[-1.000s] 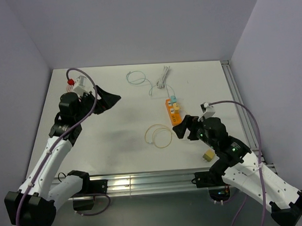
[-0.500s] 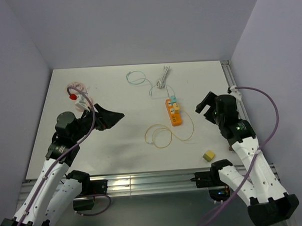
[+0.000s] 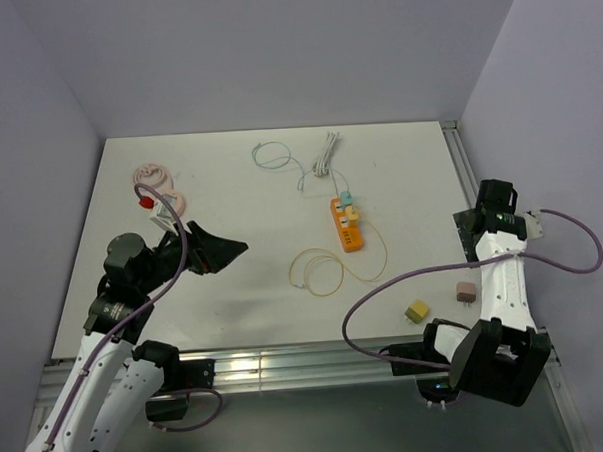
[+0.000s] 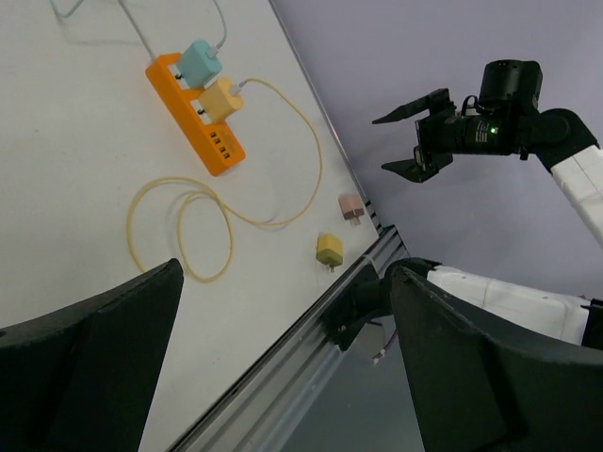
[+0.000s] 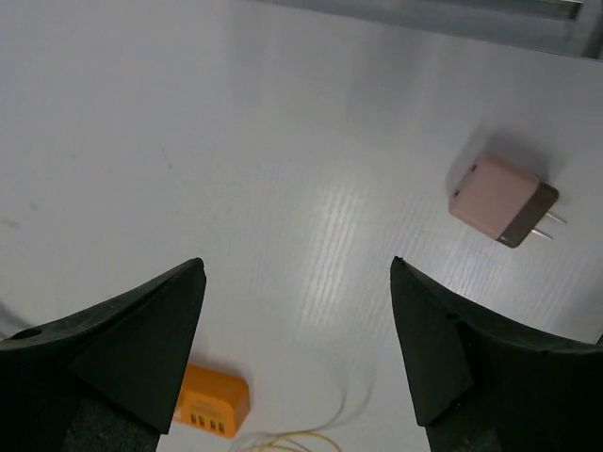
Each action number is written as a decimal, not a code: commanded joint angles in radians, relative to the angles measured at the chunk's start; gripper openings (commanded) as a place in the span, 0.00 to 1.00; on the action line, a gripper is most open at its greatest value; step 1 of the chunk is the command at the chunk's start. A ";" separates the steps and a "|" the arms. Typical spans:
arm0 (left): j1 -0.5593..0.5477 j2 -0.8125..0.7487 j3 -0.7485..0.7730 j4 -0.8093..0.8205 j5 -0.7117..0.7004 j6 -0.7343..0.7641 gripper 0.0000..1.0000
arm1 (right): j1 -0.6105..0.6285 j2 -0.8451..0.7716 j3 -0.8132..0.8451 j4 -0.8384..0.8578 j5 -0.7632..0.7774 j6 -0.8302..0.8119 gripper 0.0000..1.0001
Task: Insert the plug
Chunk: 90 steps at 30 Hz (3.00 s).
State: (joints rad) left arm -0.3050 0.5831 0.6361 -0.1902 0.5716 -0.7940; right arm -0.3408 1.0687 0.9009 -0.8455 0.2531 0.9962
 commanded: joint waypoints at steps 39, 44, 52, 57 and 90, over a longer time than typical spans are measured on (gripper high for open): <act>-0.003 -0.002 0.047 -0.043 0.074 0.015 0.98 | -0.204 0.062 -0.246 0.039 0.100 0.167 0.84; -0.003 -0.009 0.040 -0.043 0.070 0.015 0.98 | -0.204 0.086 -0.258 0.060 0.095 0.162 0.84; -0.003 -0.008 0.034 -0.040 0.074 0.015 0.98 | -0.205 0.137 -0.273 0.098 0.087 0.157 0.80; -0.003 -0.008 0.028 -0.040 0.074 0.015 0.98 | -0.205 0.145 -0.286 0.128 0.061 0.131 0.67; -0.005 0.109 0.079 -0.040 0.071 0.044 0.98 | 0.133 -0.432 -0.151 0.473 -0.707 -0.350 0.00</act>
State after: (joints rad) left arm -0.3058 0.6815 0.6556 -0.2615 0.6285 -0.7750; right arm -0.3447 0.6033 0.6861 -0.4904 -0.3046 0.7235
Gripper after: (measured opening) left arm 0.978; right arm 0.525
